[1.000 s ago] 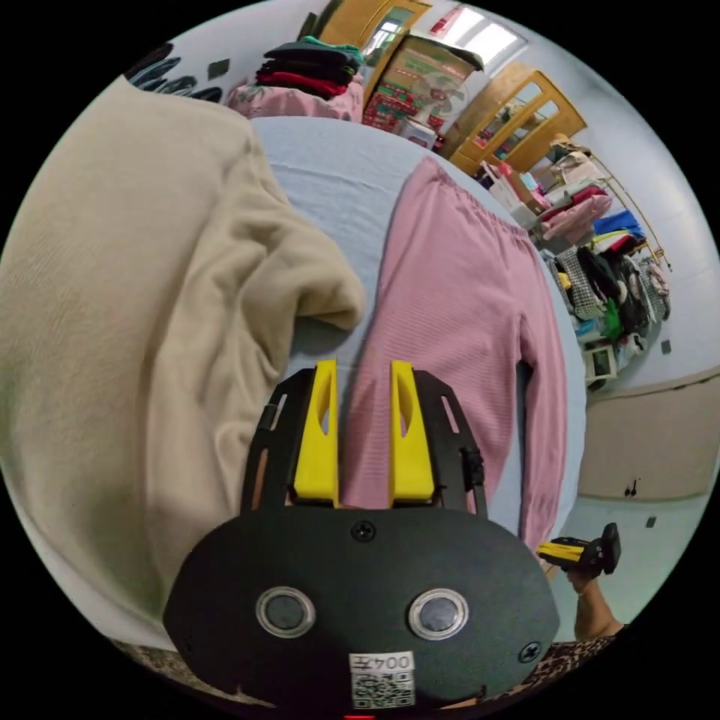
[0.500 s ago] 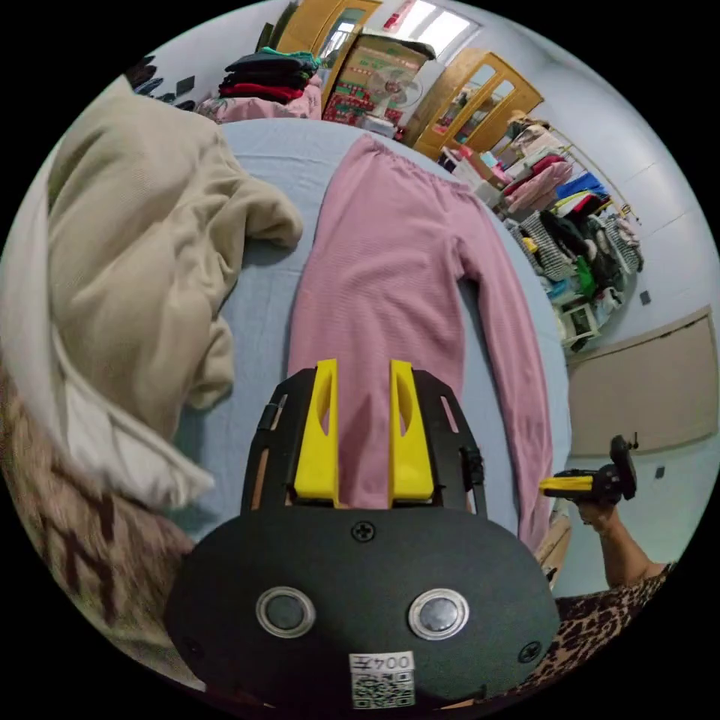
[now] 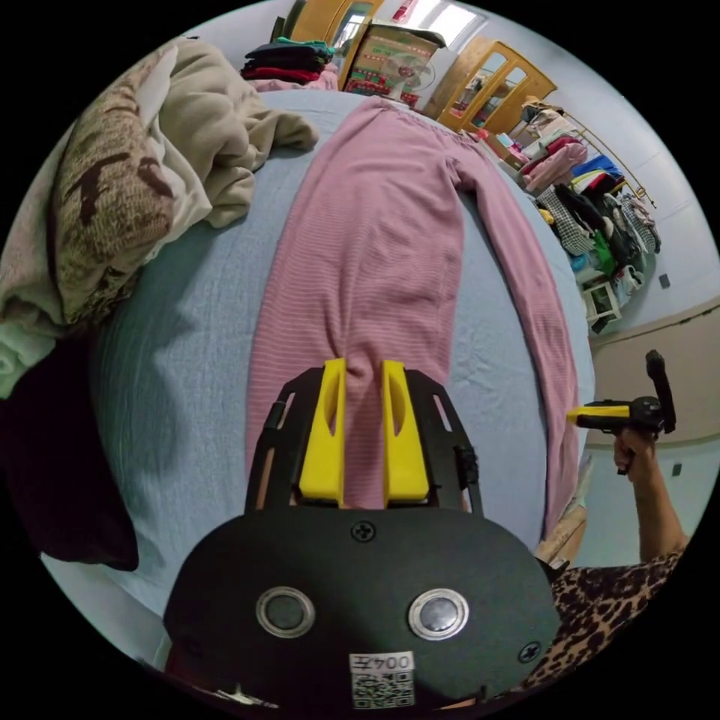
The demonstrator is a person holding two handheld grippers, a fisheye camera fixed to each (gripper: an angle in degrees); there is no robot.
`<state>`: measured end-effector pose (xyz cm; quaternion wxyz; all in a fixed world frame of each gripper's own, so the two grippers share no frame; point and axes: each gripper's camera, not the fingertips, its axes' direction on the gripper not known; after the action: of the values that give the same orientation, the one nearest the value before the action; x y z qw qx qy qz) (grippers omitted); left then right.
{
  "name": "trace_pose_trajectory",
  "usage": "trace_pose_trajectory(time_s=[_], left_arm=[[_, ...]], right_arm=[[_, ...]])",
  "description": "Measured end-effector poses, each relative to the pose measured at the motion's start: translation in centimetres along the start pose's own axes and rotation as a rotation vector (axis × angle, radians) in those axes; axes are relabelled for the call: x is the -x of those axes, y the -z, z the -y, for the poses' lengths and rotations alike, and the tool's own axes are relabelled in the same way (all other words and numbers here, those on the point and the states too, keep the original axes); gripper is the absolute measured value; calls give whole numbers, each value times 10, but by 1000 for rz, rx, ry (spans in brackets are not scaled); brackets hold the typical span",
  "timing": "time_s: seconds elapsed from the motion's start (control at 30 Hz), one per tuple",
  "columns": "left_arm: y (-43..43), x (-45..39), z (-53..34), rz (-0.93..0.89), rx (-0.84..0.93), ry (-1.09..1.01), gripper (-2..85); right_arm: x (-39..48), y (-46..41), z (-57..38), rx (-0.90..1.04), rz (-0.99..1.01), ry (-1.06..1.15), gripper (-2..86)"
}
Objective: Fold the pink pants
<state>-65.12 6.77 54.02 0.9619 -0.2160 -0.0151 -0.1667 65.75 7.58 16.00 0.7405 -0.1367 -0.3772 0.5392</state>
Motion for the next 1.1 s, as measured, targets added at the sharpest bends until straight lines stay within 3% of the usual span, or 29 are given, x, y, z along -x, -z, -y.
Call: trace_pose_trajectory(time_s=[0.2, 0.4, 0.57, 0.63, 0.8, 1.1], left_arm=[[0, -12, 2, 80, -51, -6, 43], [2, -10, 1, 63, -124, 31, 32], [10, -15, 18, 43, -75, 19, 40], [25, -18, 31, 7, -140, 23, 44], [55, -18, 126, 11, -206, -13, 63], [23, 10, 316, 8, -138, -91, 71]], right_arm=[[10, 37, -9, -275, -36, 78, 57], [8, 32, 10, -362, 1, 109, 114], [-3, 16, 16, -427, 10, 107, 111], [-11, 4, 15, -419, 9, 85, 93], [-24, -8, -13, -605, 4, 86, 58], [-28, -13, -23, -619, -22, 68, 37]])
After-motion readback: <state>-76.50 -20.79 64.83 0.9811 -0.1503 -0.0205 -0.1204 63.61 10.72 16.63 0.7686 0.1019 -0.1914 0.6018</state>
